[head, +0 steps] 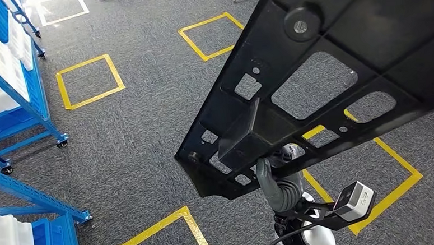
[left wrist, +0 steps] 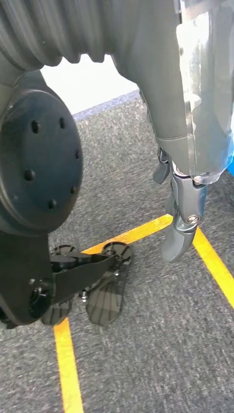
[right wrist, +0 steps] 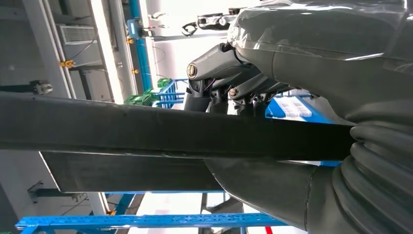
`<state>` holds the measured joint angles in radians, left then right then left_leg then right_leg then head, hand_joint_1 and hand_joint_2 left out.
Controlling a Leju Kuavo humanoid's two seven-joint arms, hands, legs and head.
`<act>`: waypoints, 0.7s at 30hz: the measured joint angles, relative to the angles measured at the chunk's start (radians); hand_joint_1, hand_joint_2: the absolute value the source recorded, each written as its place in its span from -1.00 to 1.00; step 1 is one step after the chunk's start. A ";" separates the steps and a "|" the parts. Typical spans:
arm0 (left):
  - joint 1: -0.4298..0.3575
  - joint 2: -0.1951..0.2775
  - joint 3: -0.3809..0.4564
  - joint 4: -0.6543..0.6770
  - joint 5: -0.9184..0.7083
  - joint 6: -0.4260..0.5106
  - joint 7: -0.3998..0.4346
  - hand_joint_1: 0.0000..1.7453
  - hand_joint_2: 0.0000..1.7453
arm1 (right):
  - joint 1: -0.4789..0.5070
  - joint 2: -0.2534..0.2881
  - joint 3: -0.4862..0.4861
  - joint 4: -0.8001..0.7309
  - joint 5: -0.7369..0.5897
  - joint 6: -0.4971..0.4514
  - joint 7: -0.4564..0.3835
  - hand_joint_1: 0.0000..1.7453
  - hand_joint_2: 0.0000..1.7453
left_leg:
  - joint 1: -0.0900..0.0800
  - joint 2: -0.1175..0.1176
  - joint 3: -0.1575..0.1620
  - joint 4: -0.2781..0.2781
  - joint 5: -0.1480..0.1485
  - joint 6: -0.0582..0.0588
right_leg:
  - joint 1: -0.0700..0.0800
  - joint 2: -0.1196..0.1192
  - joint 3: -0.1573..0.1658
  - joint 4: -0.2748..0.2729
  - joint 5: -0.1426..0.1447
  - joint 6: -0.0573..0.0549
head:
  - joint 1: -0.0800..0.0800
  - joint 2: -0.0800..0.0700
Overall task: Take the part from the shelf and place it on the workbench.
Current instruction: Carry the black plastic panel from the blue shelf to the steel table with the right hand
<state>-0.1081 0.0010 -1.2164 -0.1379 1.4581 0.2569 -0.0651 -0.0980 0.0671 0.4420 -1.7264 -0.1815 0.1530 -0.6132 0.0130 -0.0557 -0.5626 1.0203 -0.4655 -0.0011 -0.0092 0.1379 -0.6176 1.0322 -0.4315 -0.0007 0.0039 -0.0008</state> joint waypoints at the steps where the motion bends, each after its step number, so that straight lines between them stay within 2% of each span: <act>1: -0.002 -0.001 -0.001 0.000 -0.004 -0.001 0.002 -1.00 1.00 | -0.002 0.000 0.003 -0.009 0.004 -0.004 -0.002 1.00 1.00 | 0.001 0.012 0.002 -0.004 0.003 0.007 | 0.001 -0.011 -0.004 0.006 -0.005 0.005 | 0.001 0.000; 2: -0.003 -0.002 -0.003 0.000 -0.009 -0.002 0.005 -1.00 1.00 | -0.004 0.000 0.006 -0.018 0.011 -0.008 -0.004 1.00 1.00 | 0.003 0.025 0.003 -0.009 0.007 0.013 | 0.003 -0.035 -0.015 0.029 -0.021 0.010 | 0.004 0.000; 4: -0.001 -0.002 -0.009 0.000 -0.017 -0.006 0.010 -1.00 1.00 | -0.011 -0.001 0.015 -0.040 0.025 -0.013 -0.009 1.00 1.00 | 0.001 0.052 0.004 -0.015 0.009 0.021 | 0.005 -0.100 -0.064 0.135 -0.082 0.016 | 0.008 0.000; 5: 0.001 -0.002 -0.012 0.000 -0.020 -0.010 0.011 -1.00 1.00 | -0.013 -0.002 0.022 -0.051 0.032 -0.014 -0.011 1.00 1.00 | -0.001 0.067 0.003 -0.014 0.008 0.024 | 0.003 -0.119 -0.097 0.202 -0.113 0.019 | 0.010 0.000; 6: 0.003 -0.002 -0.015 0.000 -0.022 -0.013 0.011 -1.00 1.00 | -0.013 -0.003 0.028 -0.061 0.037 -0.013 -0.014 1.00 1.00 | -0.003 0.081 0.003 -0.014 0.007 0.024 | 0.001 -0.128 -0.122 0.255 -0.131 0.022 | 0.010 0.000; 7: 0.003 -0.002 -0.017 0.000 -0.024 -0.016 0.011 -1.00 1.00 | -0.013 -0.005 0.034 -0.070 0.040 -0.013 -0.016 1.00 1.00 | -0.003 0.095 0.004 -0.014 0.006 0.025 | 0.000 -0.132 -0.132 0.277 -0.131 0.023 | 0.010 0.000; 8: 0.002 -0.003 -0.019 0.000 -0.025 -0.018 0.011 -1.00 1.00 | -0.013 -0.006 0.039 -0.079 0.043 -0.013 -0.018 1.00 1.00 | -0.004 0.107 0.005 -0.014 0.004 0.024 | -0.001 -0.135 -0.122 0.260 -0.113 0.023 | 0.010 0.000; 9: 0.000 -0.003 -0.022 0.000 -0.026 -0.021 0.010 -1.00 1.00 | -0.014 -0.007 0.043 -0.087 0.044 -0.013 -0.019 1.00 1.00 | -0.004 0.119 0.008 -0.014 0.002 0.022 | -0.001 -0.144 -0.092 0.205 -0.080 0.021 | 0.010 0.000; 11: -0.003 -0.005 -0.025 0.000 -0.026 -0.026 0.003 -1.00 1.00 | -0.020 -0.009 0.051 -0.102 0.045 -0.011 -0.020 1.00 1.00 | -0.007 0.140 0.015 -0.013 -0.004 0.016 | 0.009 -0.197 -0.014 0.063 -0.027 0.008 | 0.010 0.000; 12: -0.004 -0.005 -0.026 0.000 -0.025 -0.028 -0.002 -1.00 1.00 | -0.026 -0.010 0.056 -0.106 0.046 -0.010 -0.020 1.00 1.00 | -0.009 0.150 0.018 -0.012 -0.007 0.011 | 0.015 -0.218 0.010 0.015 -0.015 0.001 | 0.010 0.000; 13: -0.005 -0.005 -0.027 0.000 -0.025 -0.029 -0.007 -1.00 1.00 | -0.032 -0.010 0.061 -0.109 0.046 -0.009 -0.020 1.00 1.00 | -0.011 0.161 0.020 -0.012 -0.009 0.007 | 0.021 -0.230 0.020 -0.006 -0.015 -0.006 | 0.010 0.000; 15: -0.007 -0.005 -0.027 0.000 -0.024 -0.030 -0.016 -1.00 1.00 | -0.042 -0.010 0.069 -0.114 0.047 -0.010 -0.016 1.00 1.00 | -0.013 0.183 0.026 -0.014 -0.014 -0.004 | 0.022 -0.206 0.019 -0.012 -0.013 -0.015 | 0.010 0.000; 16: -0.010 -0.005 -0.027 0.000 -0.025 -0.031 -0.019 -1.00 1.00 | -0.045 -0.010 0.072 -0.117 0.047 -0.012 -0.011 1.00 1.00 | -0.012 0.178 0.028 -0.010 -0.020 -0.009 | 0.019 -0.193 0.021 -0.016 -0.010 -0.019 | 0.010 0.000; 18: -0.014 -0.003 -0.029 0.000 -0.027 -0.035 -0.022 -1.00 1.00 | -0.058 -0.008 0.080 -0.123 0.047 -0.019 0.001 1.00 1.00 | -0.009 0.128 0.007 0.048 -0.059 -0.019 | 0.009 -0.166 0.026 -0.026 -0.003 -0.029 | 0.008 0.000; 19: -0.014 -0.001 -0.031 0.000 -0.028 -0.037 -0.022 -1.00 1.00 | -0.064 -0.007 0.084 -0.126 0.047 -0.022 0.007 1.00 1.00 | -0.006 0.094 -0.020 0.107 -0.092 -0.023 | 0.007 -0.154 0.025 -0.027 -0.002 -0.032 | 0.006 0.000; 20: -0.013 0.000 -0.033 0.000 -0.028 -0.040 -0.021 -1.00 1.00 | -0.067 -0.006 0.087 -0.128 0.047 -0.025 0.011 1.00 1.00 | -0.005 0.073 -0.054 0.177 -0.124 -0.025 | 0.006 -0.140 0.024 -0.026 -0.002 -0.034 | 0.004 0.000; 21: -0.012 0.001 -0.034 0.000 -0.029 -0.043 -0.018 -1.00 1.00 | -0.067 -0.006 0.090 -0.132 0.047 -0.027 0.014 1.00 1.00 | -0.004 0.065 -0.085 0.238 -0.147 -0.027 | 0.006 -0.125 0.024 -0.025 -0.002 -0.035 | 0.004 0.000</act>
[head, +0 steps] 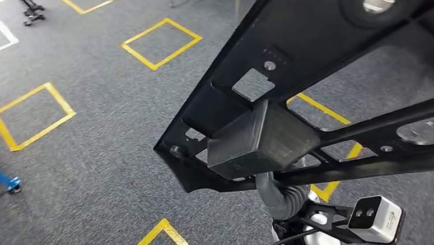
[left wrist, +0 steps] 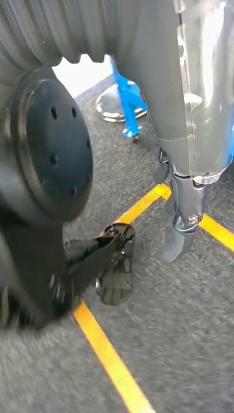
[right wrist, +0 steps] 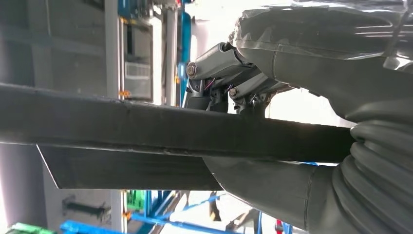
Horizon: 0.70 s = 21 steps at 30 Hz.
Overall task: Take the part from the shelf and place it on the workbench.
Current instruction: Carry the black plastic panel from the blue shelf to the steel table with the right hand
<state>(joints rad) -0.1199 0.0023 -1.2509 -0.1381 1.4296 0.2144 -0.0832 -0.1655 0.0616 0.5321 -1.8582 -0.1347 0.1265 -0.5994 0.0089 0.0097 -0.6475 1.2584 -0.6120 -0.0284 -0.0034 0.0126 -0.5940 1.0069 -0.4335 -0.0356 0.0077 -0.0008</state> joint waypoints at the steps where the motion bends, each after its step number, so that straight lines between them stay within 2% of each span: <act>1: 0.002 0.001 -0.001 0.000 0.000 -0.003 0.003 -1.00 1.00 | 0.002 0.000 0.002 -0.004 0.000 0.000 0.002 1.00 1.00 | 0.001 -0.003 -0.018 0.033 -0.003 -0.002 | 0.000 0.015 0.000 0.002 0.000 0.000 | 0.000 0.000; 2: 0.003 0.002 -0.001 0.000 0.001 -0.005 0.004 -1.00 1.00 | 0.004 0.000 0.004 -0.009 0.000 0.002 0.002 1.00 1.00 | 0.003 -0.004 -0.019 0.028 0.015 -0.003 | -0.001 0.031 0.000 0.004 -0.001 0.001 | 0.000 0.000; 3: 0.003 0.002 -0.001 0.000 0.003 -0.006 0.006 -1.00 1.00 | 0.008 0.000 0.006 -0.015 0.000 0.005 0.003 1.00 1.00 | 0.005 -0.008 -0.002 -0.017 0.050 -0.003 | -0.001 0.047 0.000 0.008 -0.002 0.003 | 0.000 0.000; 4: 0.003 0.002 -0.001 0.000 0.005 -0.007 0.006 -1.00 1.00 | 0.011 0.000 0.007 -0.020 0.001 0.011 0.003 1.00 1.00 | 0.008 -0.022 0.028 -0.087 0.091 -0.003 | -0.003 0.062 0.000 0.013 -0.004 0.006 | 0.000 0.000; 5: 0.003 0.003 -0.001 0.000 0.008 -0.007 0.006 -1.00 1.00 | 0.015 0.000 0.007 -0.025 0.001 0.018 0.002 1.00 1.00 | 0.011 -0.046 0.057 -0.154 0.118 -0.003 | -0.003 0.075 -0.002 0.019 -0.007 0.011 | 0.000 0.000; 6: 0.003 0.003 -0.001 0.000 0.010 -0.006 0.006 -1.00 1.00 | 0.017 0.000 0.007 -0.028 0.001 0.026 0.002 1.00 1.00 | 0.013 -0.068 0.078 -0.202 0.133 -0.001 | -0.003 0.087 -0.007 0.025 -0.009 0.016 | 0.000 0.000; 7: 0.003 0.003 -0.001 0.000 0.012 -0.005 0.006 -1.00 1.00 | 0.019 0.000 0.007 -0.030 0.002 0.035 0.001 1.00 1.00 | 0.013 -0.084 0.089 -0.227 0.136 0.002 | -0.004 0.098 -0.012 0.028 -0.008 0.022 | 0.000 0.000; 8: 0.003 0.002 -0.001 0.000 0.014 -0.003 0.006 -1.00 1.00 | 0.022 0.000 0.007 -0.032 0.002 0.045 0.000 1.00 1.00 | 0.012 -0.088 0.092 -0.231 0.132 0.007 | -0.005 0.109 -0.016 0.028 -0.006 0.028 | 0.000 0.000; 9: 0.003 0.001 -0.001 0.000 0.015 -0.001 0.007 -1.00 1.00 | 0.025 0.000 0.007 -0.033 0.003 0.054 0.000 1.00 1.00 | 0.011 -0.078 0.093 -0.234 0.134 0.013 | -0.007 0.120 -0.020 0.027 -0.003 0.035 | 0.000 0.000; 10: 0.002 0.000 -0.001 0.000 0.017 0.002 0.008 -1.00 1.00 | 0.028 0.000 0.006 -0.034 0.005 0.064 0.000 1.00 1.00 | 0.011 -0.065 0.095 -0.237 0.137 0.020 | -0.009 0.119 -0.022 0.029 -0.004 0.040 | 0.000 0.000; 11: 0.001 -0.002 -0.001 0.000 0.019 0.005 0.008 -1.00 1.00 | 0.029 0.000 0.006 -0.035 0.007 0.071 0.000 1.00 1.00 | 0.012 -0.053 0.096 -0.242 0.140 0.028 | -0.008 0.100 -0.028 0.039 -0.011 0.046 | 0.002 0.000; 12: 0.001 -0.003 -0.001 0.000 0.020 0.008 0.009 -1.00 1.00 | 0.029 0.000 0.006 -0.036 0.009 0.076 0.001 1.00 1.00 | 0.013 -0.041 0.098 -0.247 0.142 0.034 | -0.006 0.072 -0.040 0.065 -0.028 0.050 | 0.003 0.000; 14: 0.003 -0.003 -0.001 0.000 0.021 0.011 0.010 -1.00 1.00 | 0.028 0.002 0.006 -0.037 0.012 0.082 0.001 1.00 1.00 | 0.010 -0.015 0.098 -0.251 0.143 0.043 | -0.004 0.011 -0.094 0.178 -0.089 0.057 | 0.006 0.000; 15: 0.006 -0.004 -0.001 0.000 0.022 0.011 0.010 -1.00 1.00 | 0.028 0.002 0.006 -0.037 0.012 0.084 0.001 1.00 1.00 | 0.009 0.000 0.098 -0.250 0.142 0.044 | -0.006 0.000 -0.129 0.248 -0.118 0.060 | 0.006 0.000; 16: 0.007 -0.004 -0.001 0.000 0.022 0.012 0.011 -1.00 1.00 | 0.029 0.003 0.006 -0.037 0.012 0.086 0.002 1.00 1.00 | 0.008 0.015 0.098 -0.250 0.141 0.045 | -0.007 -0.005 -0.154 0.300 -0.134 0.061 | 0.006 0.000; 17: 0.008 -0.004 -0.001 0.000 0.023 0.012 0.011 -1.00 1.00 | 0.030 0.004 0.006 -0.037 0.012 0.089 0.004 1.00 1.00 | 0.007 0.030 0.099 -0.250 0.139 0.045 | -0.008 -0.008 -0.164 0.319 -0.131 0.061 | 0.006 0.000; 18: 0.007 -0.005 -0.001 0.000 0.024 0.012 0.011 -1.00 1.00 | 0.030 0.005 0.005 -0.037 0.013 0.092 0.006 1.00 1.00 | 0.007 0.043 0.101 -0.250 0.138 0.044 | -0.008 -0.012 -0.148 0.290 -0.107 0.060 | 0.006 0.000; 19: 0.006 -0.006 -0.001 0.000 0.025 0.011 0.011 -1.00 1.00 | 0.029 0.007 0.005 -0.037 0.013 0.095 0.009 1.00 1.00 | 0.006 0.054 0.104 -0.250 0.135 0.042 | -0.007 -0.022 -0.114 0.227 -0.072 0.055 | 0.006 0.000; 21: 0.004 -0.010 -0.001 0.000 0.027 0.010 0.011 -1.00 1.00 | 0.026 0.013 0.005 -0.037 0.015 0.101 0.016 1.00 1.00 | 0.002 0.073 0.111 -0.250 0.129 0.036 | 0.004 -0.074 -0.037 0.084 -0.021 0.040 | 0.006 0.000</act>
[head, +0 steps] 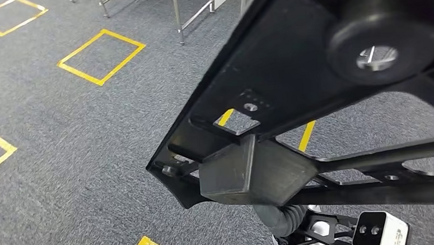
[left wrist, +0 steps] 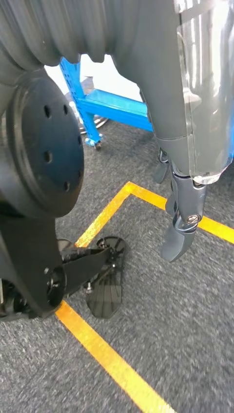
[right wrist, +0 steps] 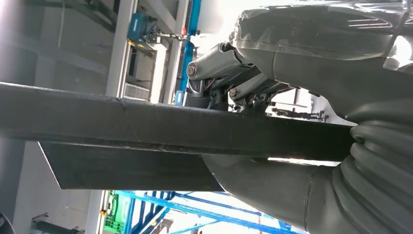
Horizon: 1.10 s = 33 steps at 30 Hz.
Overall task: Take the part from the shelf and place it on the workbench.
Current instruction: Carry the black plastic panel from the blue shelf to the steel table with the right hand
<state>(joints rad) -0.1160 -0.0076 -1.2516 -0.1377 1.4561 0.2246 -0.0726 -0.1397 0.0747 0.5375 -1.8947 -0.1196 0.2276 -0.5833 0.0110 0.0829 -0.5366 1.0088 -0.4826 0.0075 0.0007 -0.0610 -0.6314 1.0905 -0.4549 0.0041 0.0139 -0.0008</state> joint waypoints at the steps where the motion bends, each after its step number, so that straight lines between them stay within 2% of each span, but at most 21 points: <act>1: 0.000 -0.002 0.000 0.000 0.000 0.000 -0.001 -1.00 1.00 | -0.003 0.004 0.000 0.000 0.001 0.003 0.003 1.00 1.00 | -0.002 0.009 0.003 0.000 -0.003 -0.005 | 0.007 -0.019 0.021 -0.042 0.009 -0.007 | 0.000 0.000; 2: 0.000 -0.003 0.000 0.000 0.000 -0.001 -0.001 -1.00 1.00 | -0.005 0.007 0.000 0.000 0.001 0.004 0.006 1.00 1.00 | -0.005 0.020 0.005 0.001 -0.005 -0.009 | 0.013 -0.028 0.028 -0.061 0.008 -0.013 | 0.000 0.000; 4: -0.002 -0.004 0.000 0.000 -0.003 -0.002 -0.003 -1.00 1.00 | -0.007 0.012 -0.001 0.000 0.002 0.005 0.013 1.00 1.00 | -0.007 0.038 0.010 -0.001 -0.010 -0.019 | 0.012 -0.005 0.027 -0.066 0.010 -0.020 | -0.001 0.000; 5: -0.005 -0.004 0.000 0.000 -0.005 -0.002 -0.004 -1.00 1.00 | -0.008 0.014 -0.002 0.000 0.002 0.004 0.017 1.00 1.00 | -0.006 0.028 0.011 0.004 -0.017 -0.025 | 0.009 0.007 0.029 -0.070 0.013 -0.024 | -0.001 0.000; 8: -0.010 -0.004 -0.001 0.000 -0.012 0.003 -0.005 -1.00 1.00 | -0.013 0.022 -0.006 0.001 0.004 0.003 0.024 1.00 1.00 | 0.000 -0.048 -0.011 0.065 -0.060 -0.034 | -0.001 0.033 0.033 -0.080 0.019 -0.037 | -0.002 0.000; 12: -0.009 -0.004 -0.002 0.000 -0.014 0.003 -0.005 -1.00 1.00 | -0.014 0.025 -0.007 0.001 0.004 0.003 0.024 1.00 1.00 | 0.001 -0.065 -0.031 0.108 -0.084 -0.035 | -0.002 0.041 0.033 -0.079 0.019 -0.039 | -0.004 0.000; 13: -0.008 -0.004 -0.003 0.000 -0.015 0.003 -0.004 -1.00 1.00 | -0.014 0.025 -0.007 0.001 0.004 0.003 0.023 1.00 1.00 | 0.001 -0.069 -0.049 0.146 -0.101 -0.036 | -0.002 0.047 0.033 -0.079 0.019 -0.040 | -0.004 0.000; 15: -0.005 -0.004 -0.009 0.000 -0.024 0.003 0.001 -1.00 1.00 | -0.015 0.027 -0.013 0.006 0.009 -0.008 0.024 1.00 1.00 | 0.003 -0.081 -0.073 0.169 -0.074 -0.040 | -0.003 0.095 0.032 -0.071 0.017 -0.038 | -0.005 0.000; 16: -0.005 -0.003 -0.014 0.000 -0.029 0.003 0.005 -1.00 1.00 | -0.018 0.028 -0.016 0.009 0.011 -0.017 0.026 1.00 1.00 | 0.006 -0.099 -0.069 0.145 -0.048 -0.041 | -0.005 0.122 0.032 -0.064 0.014 -0.035 | -0.005 0.000; 17: -0.005 -0.002 -0.018 0.000 -0.034 0.003 0.010 -1.00 1.00 | -0.022 0.028 -0.019 0.011 0.012 -0.027 0.031 1.00 1.00 | 0.009 -0.122 -0.050 0.088 -0.013 -0.040 | -0.005 0.148 0.029 -0.056 0.011 -0.030 | -0.004 0.000; 19: -0.008 -0.001 -0.026 0.000 -0.042 0.002 0.016 -1.00 1.00 | -0.031 0.028 -0.022 0.009 0.008 -0.042 0.040 1.00 1.00 | 0.011 -0.156 -0.022 0.023 0.001 -0.032 | -0.006 0.169 0.020 -0.050 0.012 -0.019 | -0.004 0.000; 21: -0.011 -0.002 -0.032 0.000 -0.048 0.002 0.018 -1.00 1.00 | -0.034 0.028 -0.024 0.006 0.004 -0.052 0.042 1.00 1.00 | 0.009 -0.146 -0.020 0.018 0.003 -0.020 | -0.007 0.187 0.013 -0.053 0.017 -0.006 | -0.004 0.000; 22: -0.012 -0.001 -0.034 0.000 -0.051 0.002 0.020 -1.00 1.00 | -0.033 0.028 -0.025 0.005 0.002 -0.057 0.040 1.00 1.00 | 0.010 -0.136 -0.019 0.014 0.006 -0.013 | -0.007 0.180 0.011 -0.050 0.017 -0.001 | -0.004 0.000; 24: -0.013 -0.001 -0.038 0.000 -0.053 0.004 0.025 -1.00 1.00 | -0.036 0.027 -0.025 0.003 -0.001 -0.071 0.037 1.00 1.00 | 0.013 -0.113 -0.016 0.005 0.012 0.000 | -0.004 0.128 -0.013 -0.002 -0.014 0.008 | 0.002 0.000; 26: -0.011 0.000 -0.044 0.000 -0.053 0.006 0.032 -1.00 1.00 | -0.038 0.025 -0.025 0.003 -0.003 -0.084 0.035 1.00 1.00 | 0.011 -0.093 -0.017 0.004 0.012 0.006 | -0.007 0.076 -0.071 0.117 -0.076 0.015 | 0.008 0.000; 27: -0.010 0.001 -0.046 0.000 -0.053 0.007 0.035 -1.00 1.00 | -0.036 0.025 -0.025 0.003 -0.004 -0.090 0.035 1.00 1.00 | 0.010 -0.084 -0.017 0.004 0.011 0.006 | -0.009 0.068 -0.100 0.177 -0.099 0.018 | 0.009 0.000; 28: -0.009 0.001 -0.048 0.000 -0.053 0.008 0.037 -1.00 1.00 | -0.034 0.023 -0.025 0.003 -0.004 -0.094 0.035 1.00 1.00 | 0.009 -0.076 -0.017 0.005 0.010 0.006 | -0.011 0.066 -0.118 0.212 -0.106 0.019 | 0.009 0.000; 29: -0.008 0.001 -0.049 0.000 -0.053 0.009 0.039 -1.00 1.00 | -0.033 0.022 -0.025 0.003 -0.004 -0.098 0.035 1.00 1.00 | 0.009 -0.070 -0.017 0.005 0.008 0.005 | -0.013 0.065 -0.117 0.209 -0.093 0.019 | 0.009 0.000; 30: -0.009 0.001 -0.050 0.000 -0.053 0.011 0.041 -1.00 1.00 | -0.033 0.021 -0.025 0.002 -0.004 -0.100 0.035 1.00 1.00 | 0.009 -0.066 -0.015 0.005 0.007 0.004 | -0.014 0.064 -0.094 0.168 -0.064 0.018 | 0.009 0.000; 31: -0.011 0.001 -0.051 0.000 -0.053 0.013 0.043 -1.00 1.00 | -0.033 0.019 -0.025 0.002 -0.004 -0.101 0.035 1.00 1.00 | 0.009 -0.064 -0.012 0.005 0.005 0.001 | -0.013 0.062 -0.057 0.097 -0.028 0.014 | 0.009 0.000; 33: -0.013 0.000 -0.054 0.000 -0.052 0.017 0.047 -1.00 1.00 | -0.036 0.018 -0.025 0.000 -0.004 -0.103 0.035 1.00 1.00 | 0.007 -0.061 -0.009 0.004 0.002 -0.006 | -0.007 0.054 0.008 -0.025 0.010 0.003 | 0.009 0.000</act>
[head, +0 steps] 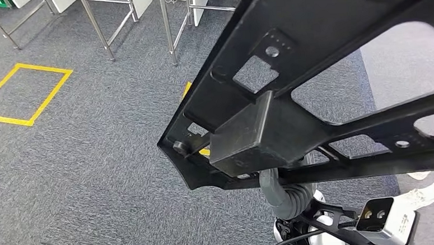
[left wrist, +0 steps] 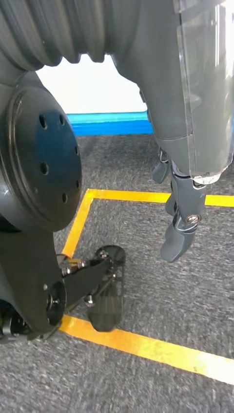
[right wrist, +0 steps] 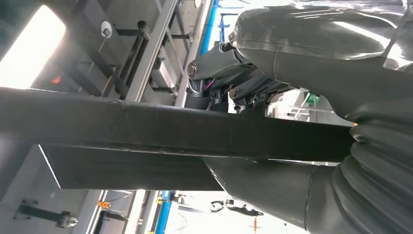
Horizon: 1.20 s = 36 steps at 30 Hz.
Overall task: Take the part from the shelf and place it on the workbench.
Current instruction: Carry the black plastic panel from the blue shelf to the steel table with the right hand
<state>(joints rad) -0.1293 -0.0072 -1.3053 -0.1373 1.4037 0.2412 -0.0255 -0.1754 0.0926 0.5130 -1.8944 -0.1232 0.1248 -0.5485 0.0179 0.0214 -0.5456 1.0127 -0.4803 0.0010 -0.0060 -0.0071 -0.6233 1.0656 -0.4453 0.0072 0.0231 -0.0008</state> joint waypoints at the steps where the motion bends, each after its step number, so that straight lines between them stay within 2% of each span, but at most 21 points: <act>1: 0.000 0.000 -0.001 0.000 0.000 0.001 0.002 -1.00 1.00 | -0.002 0.000 0.000 -0.001 0.000 -0.001 0.000 1.00 1.00 | 0.000 0.001 0.001 -0.001 -0.001 -0.005 | 0.004 -0.002 0.014 -0.029 0.003 -0.005 | 0.000 0.000; 3: 0.000 0.000 -0.003 0.000 0.000 0.003 0.003 -1.00 1.00 | -0.004 -0.001 0.001 -0.003 0.000 -0.003 0.000 1.00 1.00 | -0.001 0.003 0.003 -0.004 -0.002 -0.017 | 0.008 0.001 0.016 -0.037 0.000 -0.012 | 0.001 0.000; 5: -0.001 0.000 -0.003 0.000 0.001 0.003 0.002 -1.00 1.00 | -0.006 -0.001 0.001 -0.004 0.000 -0.006 0.000 1.00 1.00 | 0.000 0.001 0.001 0.007 -0.015 -0.026 | 0.003 0.005 0.022 -0.047 0.002 -0.022 | 0.001 0.000; 7: -0.002 0.001 -0.004 0.000 0.002 0.002 0.001 -1.00 1.00 | -0.011 -0.001 0.002 -0.005 0.000 -0.011 0.000 1.00 1.00 | 0.002 -0.007 -0.038 0.091 -0.062 -0.031 | -0.003 0.006 0.030 -0.055 0.004 -0.032 | -0.001 0.000; 9: 0.000 0.001 -0.004 0.000 0.004 0.001 0.001 -1.00 1.00 | -0.013 -0.001 0.003 -0.005 -0.001 -0.013 0.000 1.00 1.00 | 0.002 -0.013 -0.109 0.228 -0.119 -0.035 | -0.001 0.009 0.032 -0.055 0.002 -0.038 | -0.002 0.000; 10: 0.000 0.001 -0.004 0.000 0.005 0.001 0.001 -1.00 1.00 | -0.013 -0.002 0.004 -0.005 -0.001 -0.014 0.000 1.00 1.00 | 0.002 -0.013 -0.135 0.274 -0.128 -0.036 | 0.000 0.011 0.032 -0.054 0.000 -0.039 | -0.002 0.000; 11: 0.000 0.001 -0.004 0.000 0.006 0.001 0.000 -1.00 1.00 | -0.013 -0.002 0.005 -0.005 -0.002 -0.014 0.000 1.00 1.00 | 0.002 -0.013 -0.144 0.282 -0.116 -0.037 | 0.001 0.014 0.034 -0.053 -0.002 -0.039 | -0.002 0.000; 12: 0.000 0.001 -0.004 0.000 0.007 0.001 0.001 -1.00 1.00 | -0.013 -0.002 0.007 -0.005 -0.003 -0.017 0.000 1.00 1.00 | 0.002 -0.013 -0.132 0.247 -0.083 -0.036 | 0.001 0.017 0.036 -0.050 -0.005 -0.038 | -0.002 0.000; 14: 0.000 0.002 -0.005 0.000 0.007 0.002 0.001 -1.00 1.00 | -0.016 -0.004 0.010 -0.005 -0.008 -0.025 -0.001 1.00 1.00 | 0.001 -0.016 -0.074 0.113 -0.009 -0.031 | 0.002 0.022 0.041 -0.044 -0.013 -0.033 | -0.002 0.000; 15: 0.001 0.002 -0.006 0.000 0.007 0.003 0.002 -1.00 1.00 | -0.018 -0.005 0.011 -0.005 -0.012 -0.030 -0.001 1.00 1.00 | 0.000 -0.018 -0.049 0.056 0.013 -0.027 | 0.003 0.024 0.041 -0.039 -0.017 -0.029 | -0.002 0.000; 16: 0.000 0.002 -0.008 0.000 0.008 0.003 0.002 -1.00 1.00 | -0.020 -0.006 0.013 -0.005 -0.015 -0.034 -0.002 1.00 1.00 | -0.002 -0.020 -0.036 0.025 0.021 -0.023 | 0.004 0.025 0.040 -0.036 -0.019 -0.025 | -0.002 0.000; 19: 0.001 0.002 -0.011 0.000 0.010 0.004 0.004 -1.00 1.00 | -0.024 -0.010 0.018 -0.005 -0.018 -0.039 -0.003 1.00 1.00 | -0.004 -0.021 -0.033 0.008 0.022 -0.008 | 0.003 0.026 0.036 -0.036 -0.019 -0.010 | -0.001 0.000; 21: 0.000 0.002 -0.011 0.000 0.013 0.005 0.005 -1.00 1.00 | -0.028 -0.013 0.022 -0.005 -0.019 -0.041 -0.004 1.00 1.00 | 0.000 -0.019 -0.029 0.000 0.027 0.005 | 0.001 0.022 0.023 -0.003 -0.043 0.001 | -0.001 0.000; 24: 0.000 0.003 -0.011 0.000 0.017 0.007 0.005 -1.00 1.00 | -0.032 -0.018 0.026 -0.004 -0.022 -0.046 -0.008 1.00 1.00 | 0.001 -0.017 -0.027 -0.003 0.027 0.014 | -0.004 0.017 -0.064 0.171 -0.127 0.013 | 0.000 0.000; 25: 0.001 0.003 -0.011 0.000 0.017 0.007 0.005 -1.00 1.00 | -0.032 -0.020 0.026 -0.002 -0.024 -0.047 -0.009 1.00 1.00 | 0.001 -0.016 -0.027 -0.003 0.026 0.014 | -0.006 0.016 -0.091 0.222 -0.140 0.016 | 0.000 0.000; 26: 0.001 0.003 -0.011 0.000 0.018 0.007 0.005 -1.00 1.00 | -0.032 -0.021 0.027 -0.001 -0.026 -0.047 -0.010 1.00 1.00 | 0.001 -0.016 -0.026 -0.002 0.025 0.014 | -0.007 0.015 -0.104 0.241 -0.135 0.017 | 0.000 0.000; 27: 0.002 0.002 -0.011 0.000 0.018 0.007 0.005 -1.00 1.00 | -0.033 -0.023 0.027 0.000 -0.029 -0.048 -0.011 1.00 1.00 | 0.001 -0.016 -0.024 -0.002 0.023 0.013 | -0.008 0.014 -0.097 0.220 -0.111 0.016 | 0.000 0.000; 29: 0.002 0.002 -0.011 0.000 0.019 0.007 0.005 -1.00 1.00 | -0.037 -0.025 0.030 0.001 -0.034 -0.050 -0.011 1.00 1.00 | 0.001 -0.017 -0.016 -0.002 0.019 0.008 | -0.008 0.009 -0.037 0.090 -0.038 0.009 | 0.000 0.000; 30: 0.001 0.002 -0.011 0.000 0.020 0.007 0.005 -1.00 1.00 | -0.040 -0.025 0.031 0.001 -0.035 -0.050 -0.011 1.00 1.00 | -0.001 -0.017 -0.014 -0.001 0.016 0.004 | -0.005 0.007 -0.006 0.025 -0.014 0.005 | 0.000 0.000; 32: 0.001 0.002 -0.011 0.000 0.021 0.007 0.005 -1.00 1.00 | -0.046 -0.026 0.034 0.002 -0.037 -0.050 -0.011 1.00 1.00 | -0.003 -0.016 -0.013 -0.002 0.012 -0.007 | 0.002 0.005 0.022 -0.036 -0.004 -0.005 | 0.000 0.000; 36: -0.001 0.002 -0.011 0.000 0.025 0.007 0.004 -1.00 1.00 | -0.049 -0.026 0.037 0.002 -0.040 -0.051 -0.011 1.00 1.00 | -0.004 -0.014 -0.014 0.015 -0.007 -0.028 | -0.002 0.009 0.034 -0.053 -0.004 -0.024 | -0.002 0.000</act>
<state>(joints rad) -0.1300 -0.0052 -1.3161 -0.1373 1.4292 0.2483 -0.0210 -0.2245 0.0668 0.5502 -1.8921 -0.1628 0.0740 -0.5592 0.0143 0.0079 -0.5592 1.0276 -0.4872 -0.0268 -0.0080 0.0022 -0.5889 1.0130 -0.4489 -0.0166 0.0209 -0.0008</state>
